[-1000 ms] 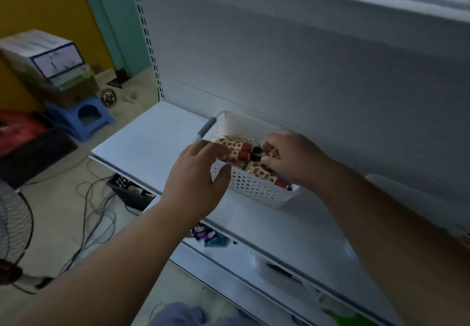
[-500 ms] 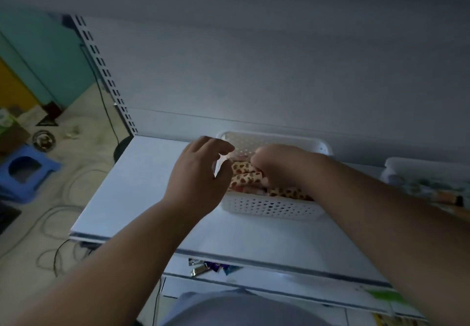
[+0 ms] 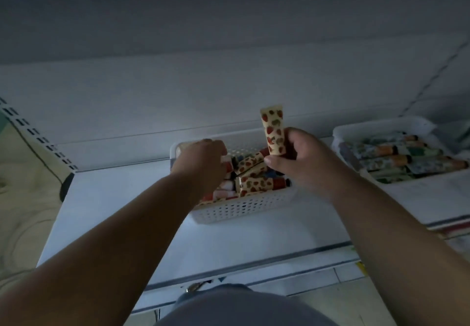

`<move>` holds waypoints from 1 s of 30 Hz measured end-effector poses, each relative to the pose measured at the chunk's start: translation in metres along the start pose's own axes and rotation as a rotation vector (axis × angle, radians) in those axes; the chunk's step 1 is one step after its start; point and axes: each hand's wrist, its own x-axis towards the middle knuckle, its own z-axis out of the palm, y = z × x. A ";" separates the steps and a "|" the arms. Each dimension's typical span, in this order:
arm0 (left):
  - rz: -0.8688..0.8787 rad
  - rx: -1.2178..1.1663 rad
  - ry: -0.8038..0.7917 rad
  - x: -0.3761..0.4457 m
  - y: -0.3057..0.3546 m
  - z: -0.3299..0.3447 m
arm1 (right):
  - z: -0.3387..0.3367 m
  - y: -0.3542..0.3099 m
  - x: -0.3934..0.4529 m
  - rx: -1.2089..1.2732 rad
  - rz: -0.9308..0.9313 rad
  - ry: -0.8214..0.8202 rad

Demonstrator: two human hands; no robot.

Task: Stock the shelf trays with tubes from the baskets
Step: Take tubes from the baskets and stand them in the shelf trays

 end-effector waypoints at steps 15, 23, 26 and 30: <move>0.100 0.048 0.091 -0.012 0.026 -0.011 | -0.024 0.010 -0.021 0.227 -0.073 0.054; 0.366 -0.302 0.447 -0.061 0.140 0.001 | -0.092 0.050 -0.074 0.381 -0.092 0.155; 0.260 -0.510 0.382 -0.068 0.212 0.031 | -0.143 0.079 -0.113 0.429 -0.083 0.224; 0.009 -0.823 0.127 -0.083 0.310 0.078 | -0.224 0.117 -0.164 0.446 -0.054 0.306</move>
